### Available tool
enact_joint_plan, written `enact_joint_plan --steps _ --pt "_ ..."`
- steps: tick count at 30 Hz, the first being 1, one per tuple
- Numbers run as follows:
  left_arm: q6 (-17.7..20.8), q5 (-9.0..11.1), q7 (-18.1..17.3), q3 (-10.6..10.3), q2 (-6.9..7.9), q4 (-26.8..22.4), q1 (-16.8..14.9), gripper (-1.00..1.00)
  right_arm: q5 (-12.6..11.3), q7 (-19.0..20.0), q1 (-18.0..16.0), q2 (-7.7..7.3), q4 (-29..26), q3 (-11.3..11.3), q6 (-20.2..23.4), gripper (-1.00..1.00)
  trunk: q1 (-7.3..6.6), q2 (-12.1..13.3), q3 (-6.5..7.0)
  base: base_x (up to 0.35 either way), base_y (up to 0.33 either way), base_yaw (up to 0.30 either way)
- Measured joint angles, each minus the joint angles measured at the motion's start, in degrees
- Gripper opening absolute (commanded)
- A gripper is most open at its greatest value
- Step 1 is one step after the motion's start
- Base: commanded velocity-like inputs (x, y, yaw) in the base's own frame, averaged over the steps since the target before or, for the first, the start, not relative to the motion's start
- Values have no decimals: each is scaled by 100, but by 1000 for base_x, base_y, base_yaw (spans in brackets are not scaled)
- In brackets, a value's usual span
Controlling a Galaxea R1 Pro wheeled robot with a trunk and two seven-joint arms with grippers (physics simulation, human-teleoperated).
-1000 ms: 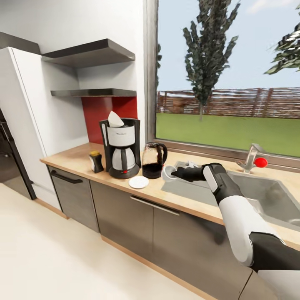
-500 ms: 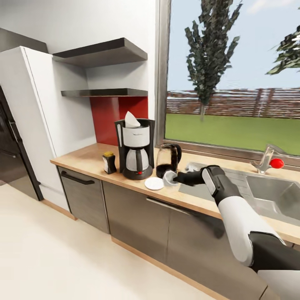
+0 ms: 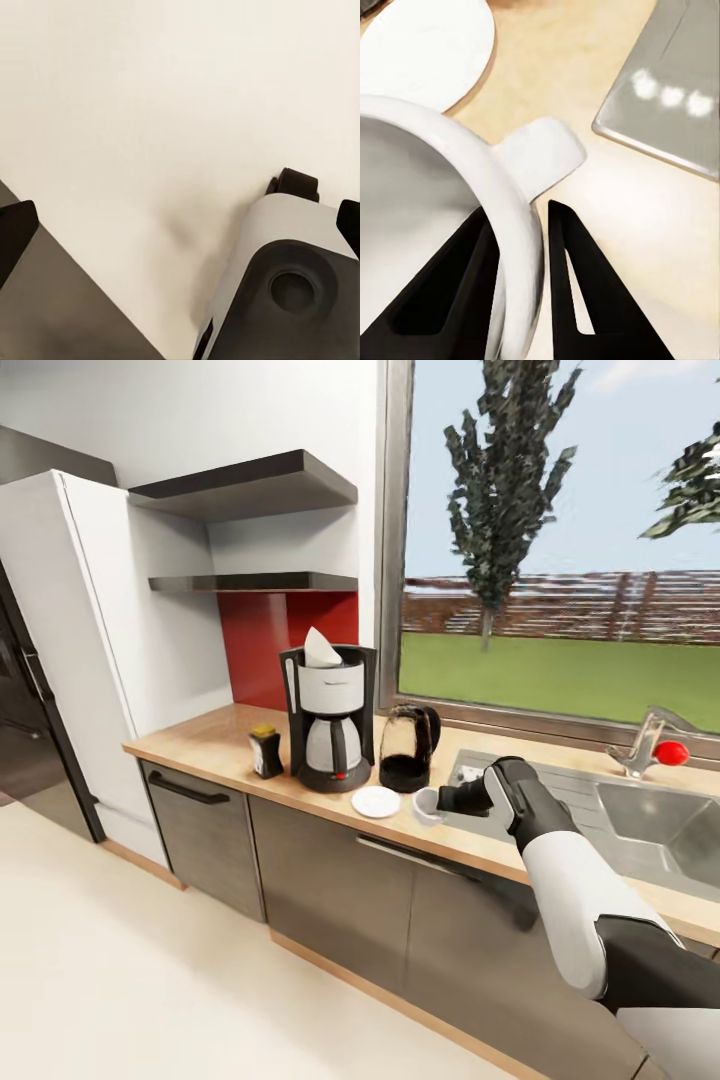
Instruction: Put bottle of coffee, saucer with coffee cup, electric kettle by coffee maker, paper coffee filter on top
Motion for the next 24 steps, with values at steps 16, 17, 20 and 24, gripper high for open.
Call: enact_joint_plan --steps 16,17,20,24 --pt "-7 8 2 18 -7 -8 8 100 -38 -21 0 13 141 40 -54 -100 0 0 0 91 159 0" --pt "-9 8 2 18 -7 -8 8 100 -40 -21 0 11 141 38 -54 -100 0 0 0 156 268 0" --pt "-9 8 2 18 -7 -8 9 100 -42 -21 0 9 140 38 -54 -100 -1 0 0 157 283 0" --pt "-9 9 2 19 -7 -8 9 100 -46 -21 0 8 141 33 -54 -100 0 0 0 158 289 0"
